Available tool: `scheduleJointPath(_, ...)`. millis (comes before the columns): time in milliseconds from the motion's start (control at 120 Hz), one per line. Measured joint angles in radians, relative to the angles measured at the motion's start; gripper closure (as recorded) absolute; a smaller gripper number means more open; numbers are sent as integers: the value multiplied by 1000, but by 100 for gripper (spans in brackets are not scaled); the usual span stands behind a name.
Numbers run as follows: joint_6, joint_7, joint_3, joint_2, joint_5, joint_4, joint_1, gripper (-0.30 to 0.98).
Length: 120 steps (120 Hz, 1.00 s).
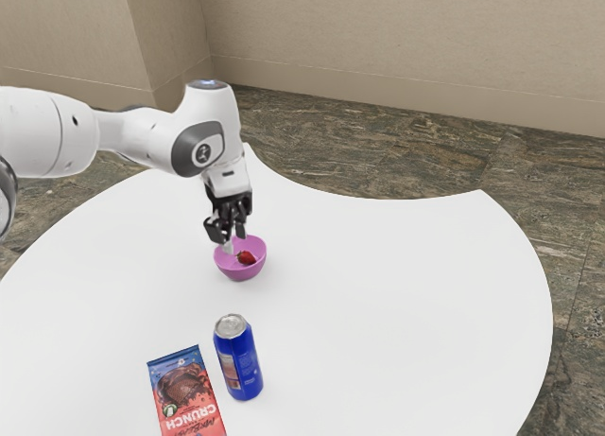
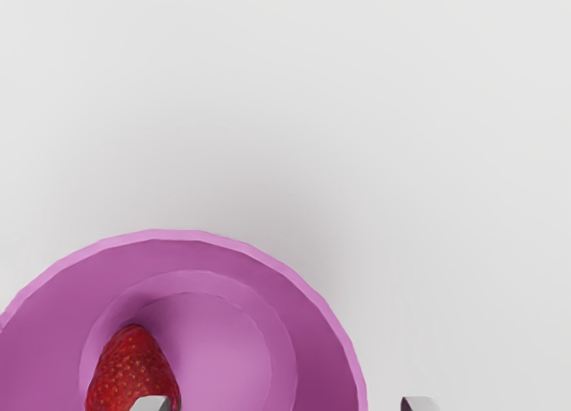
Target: Take strawberry from the bowl
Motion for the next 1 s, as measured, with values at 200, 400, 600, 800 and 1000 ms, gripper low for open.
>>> scheduleJointPath(200,14,25,54,61,-43,36,-2,38)
scheduleJointPath(400,19,26,60,129,-62,116,-10,38)
scheduleJointPath(600,29,22,60,171,-65,141,-14,38)
scheduleJointPath(800,35,20,61,204,-65,175,-15,39)
scheduleJointPath(1000,45,15,62,227,-64,175,-17,37)
